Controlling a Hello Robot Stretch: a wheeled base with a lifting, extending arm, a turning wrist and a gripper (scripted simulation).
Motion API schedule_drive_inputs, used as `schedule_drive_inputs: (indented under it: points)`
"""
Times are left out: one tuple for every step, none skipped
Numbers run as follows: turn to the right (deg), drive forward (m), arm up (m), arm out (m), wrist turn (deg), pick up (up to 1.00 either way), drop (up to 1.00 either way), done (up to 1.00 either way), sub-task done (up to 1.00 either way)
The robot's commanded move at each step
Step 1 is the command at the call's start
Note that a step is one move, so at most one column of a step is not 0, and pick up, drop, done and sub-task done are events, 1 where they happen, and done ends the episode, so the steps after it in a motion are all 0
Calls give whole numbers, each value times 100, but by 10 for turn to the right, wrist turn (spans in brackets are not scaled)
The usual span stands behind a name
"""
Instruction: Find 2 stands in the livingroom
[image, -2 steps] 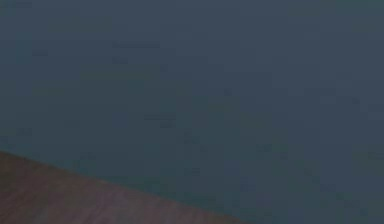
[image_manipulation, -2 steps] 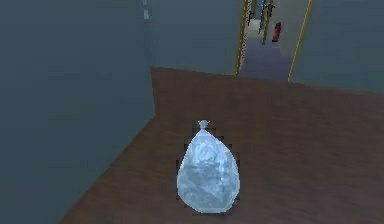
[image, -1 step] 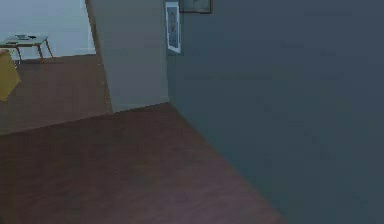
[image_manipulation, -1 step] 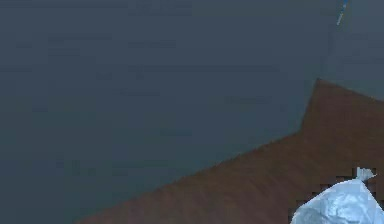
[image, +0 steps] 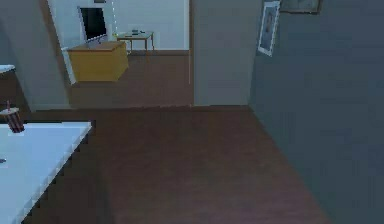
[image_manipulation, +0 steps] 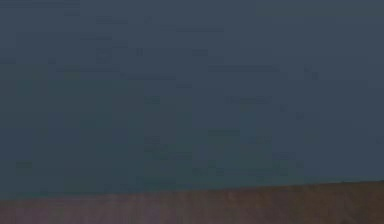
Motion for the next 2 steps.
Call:
schedule_drive_inputs:
  points:
    - [0, 100, 0, 0, 0, 0, 0, 0, 0]
    - [-120, 0, 0, 0, 0, 0, 0, 0, 0]
